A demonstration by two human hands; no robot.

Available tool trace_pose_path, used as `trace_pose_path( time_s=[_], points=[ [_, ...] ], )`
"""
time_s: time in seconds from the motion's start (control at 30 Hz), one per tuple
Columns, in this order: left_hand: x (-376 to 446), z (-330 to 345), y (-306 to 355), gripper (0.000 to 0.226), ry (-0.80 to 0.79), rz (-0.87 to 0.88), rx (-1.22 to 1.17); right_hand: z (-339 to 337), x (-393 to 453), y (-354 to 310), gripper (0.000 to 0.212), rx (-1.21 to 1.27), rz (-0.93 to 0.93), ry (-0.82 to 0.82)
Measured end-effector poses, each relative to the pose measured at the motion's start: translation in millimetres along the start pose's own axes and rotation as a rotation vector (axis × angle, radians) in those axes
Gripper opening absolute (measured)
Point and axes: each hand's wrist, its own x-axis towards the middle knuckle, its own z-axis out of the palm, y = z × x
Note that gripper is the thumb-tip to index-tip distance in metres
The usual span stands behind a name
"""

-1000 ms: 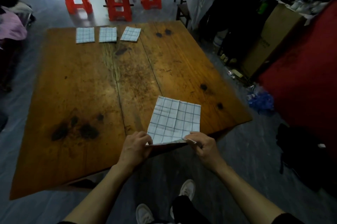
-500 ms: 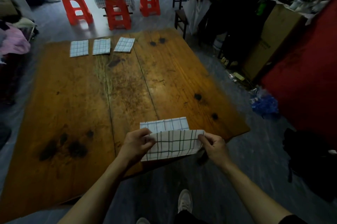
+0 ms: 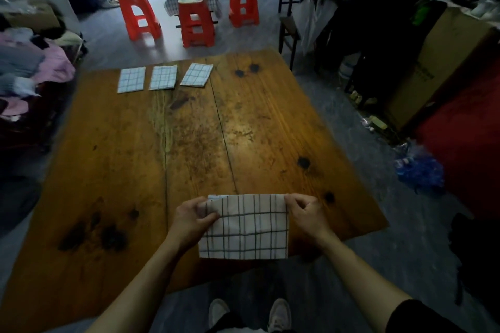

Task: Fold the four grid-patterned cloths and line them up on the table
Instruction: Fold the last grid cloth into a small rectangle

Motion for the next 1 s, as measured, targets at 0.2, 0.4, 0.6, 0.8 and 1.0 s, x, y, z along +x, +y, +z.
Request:
trace_pose_path(
  time_s=[0.2,0.4,0.6,0.8,1.0],
  points=[
    [26,3,-23,0.042,0.27,0.005,0.102,6,14,13,0.038,-0.204,0.16,0.21],
    [34,0,-48,0.045,0.233,0.097,0.354,21,-4,35,0.042,-0.441,0.146,0.198],
    [11,22,-66,0.027,0.055,0.272,0.595,47,-22,48,0.049,-0.759,-0.065,0.031],
    [-4,42,-76,0.039,-0.028,0.442,0.705,55,-33,61,0.061,-0.988,-0.189,-0.172],
    [-9,50,-87,0.038,-0.101,0.518,0.781,47,-52,84,0.061,-1.024,-0.106,-0.095]
  ],
)
